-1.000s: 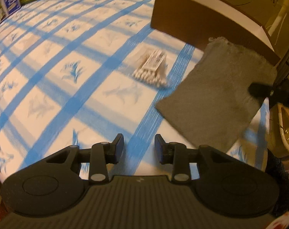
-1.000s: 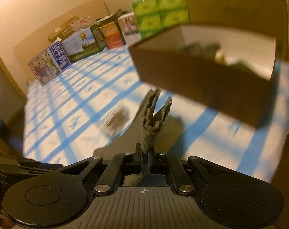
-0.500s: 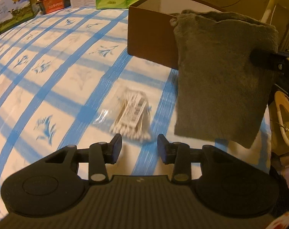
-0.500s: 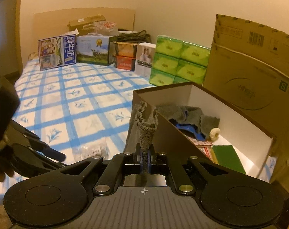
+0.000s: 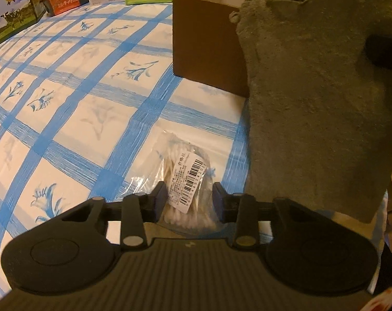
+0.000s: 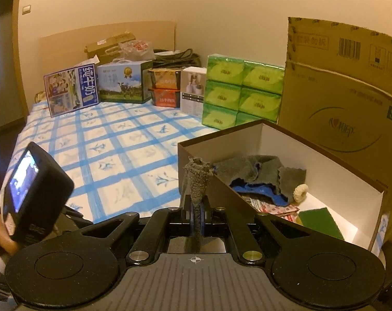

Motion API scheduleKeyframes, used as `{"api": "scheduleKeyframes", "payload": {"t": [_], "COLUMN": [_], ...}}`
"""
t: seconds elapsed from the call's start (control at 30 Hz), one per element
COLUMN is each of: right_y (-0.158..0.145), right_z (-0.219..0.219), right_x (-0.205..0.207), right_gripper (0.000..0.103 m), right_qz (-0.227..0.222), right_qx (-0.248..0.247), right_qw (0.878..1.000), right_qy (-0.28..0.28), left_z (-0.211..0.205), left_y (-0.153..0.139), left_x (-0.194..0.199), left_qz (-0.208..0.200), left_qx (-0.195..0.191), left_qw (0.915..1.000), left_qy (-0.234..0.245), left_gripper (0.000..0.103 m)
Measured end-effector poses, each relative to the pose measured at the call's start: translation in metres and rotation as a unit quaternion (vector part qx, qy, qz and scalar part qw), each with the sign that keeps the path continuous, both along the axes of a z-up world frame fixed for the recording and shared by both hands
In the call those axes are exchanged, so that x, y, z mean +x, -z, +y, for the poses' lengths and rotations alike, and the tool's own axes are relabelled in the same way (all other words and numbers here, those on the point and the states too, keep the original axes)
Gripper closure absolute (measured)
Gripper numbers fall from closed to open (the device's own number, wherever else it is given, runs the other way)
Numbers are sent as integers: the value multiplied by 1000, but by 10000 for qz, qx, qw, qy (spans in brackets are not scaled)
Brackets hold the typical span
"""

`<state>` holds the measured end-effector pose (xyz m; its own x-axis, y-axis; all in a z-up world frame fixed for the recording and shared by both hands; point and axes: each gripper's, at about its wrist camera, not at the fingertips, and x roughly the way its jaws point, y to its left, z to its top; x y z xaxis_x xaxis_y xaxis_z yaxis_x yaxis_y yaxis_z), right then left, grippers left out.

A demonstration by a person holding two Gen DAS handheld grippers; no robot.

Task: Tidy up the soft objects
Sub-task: 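Grasp the cotton swab bag with the left tool while the right tool holds the grey cloth, then carry the grey cloth and swab bag over the brown box with both tools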

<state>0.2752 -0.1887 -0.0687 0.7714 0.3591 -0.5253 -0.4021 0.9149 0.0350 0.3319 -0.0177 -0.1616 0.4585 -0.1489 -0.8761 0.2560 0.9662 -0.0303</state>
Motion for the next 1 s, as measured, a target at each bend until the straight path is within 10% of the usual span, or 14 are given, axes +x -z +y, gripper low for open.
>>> {"api": "scheduleKeyframes", "payload": {"t": [0.17, 1.0], "right_y": [0, -37], "right_z": [-2, -7], "right_x": [-2, -31], "right_gripper": [98, 98], "right_qz": [46, -311], "right_qx": [59, 185], "right_qw": [10000, 9993], "right_qy": [13, -65], "left_z": [4, 16], "left_y": [-4, -100], "left_x": [0, -38], "left_qz": [-53, -846], "left_qx": [37, -129], "left_qw": [10000, 9963], "left_qy": [-27, -36], "left_gripper": [87, 89]}}
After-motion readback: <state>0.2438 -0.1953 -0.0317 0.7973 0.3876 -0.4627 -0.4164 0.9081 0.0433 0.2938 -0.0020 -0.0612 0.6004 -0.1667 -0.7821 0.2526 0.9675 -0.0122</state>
